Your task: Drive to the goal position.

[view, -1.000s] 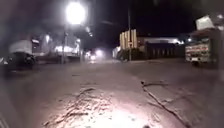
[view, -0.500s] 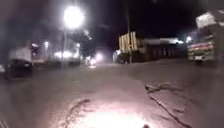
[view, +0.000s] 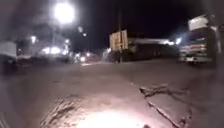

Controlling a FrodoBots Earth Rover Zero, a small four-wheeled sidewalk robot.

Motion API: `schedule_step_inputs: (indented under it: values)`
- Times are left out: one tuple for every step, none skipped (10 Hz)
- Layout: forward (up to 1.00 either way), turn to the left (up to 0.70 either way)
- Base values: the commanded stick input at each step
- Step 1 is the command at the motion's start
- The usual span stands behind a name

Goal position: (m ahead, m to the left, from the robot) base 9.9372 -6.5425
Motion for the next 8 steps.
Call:
schedule_step_inputs:
  values:
    - [0.70,0.00]
    - [0.70,0.00]
    - [0.70,0.00]
    - [0.70,0.00]
    - [0.70,0.00]
    - [0.70,0.00]
    - [0.70,0.00]
    - [0.70,0.00]
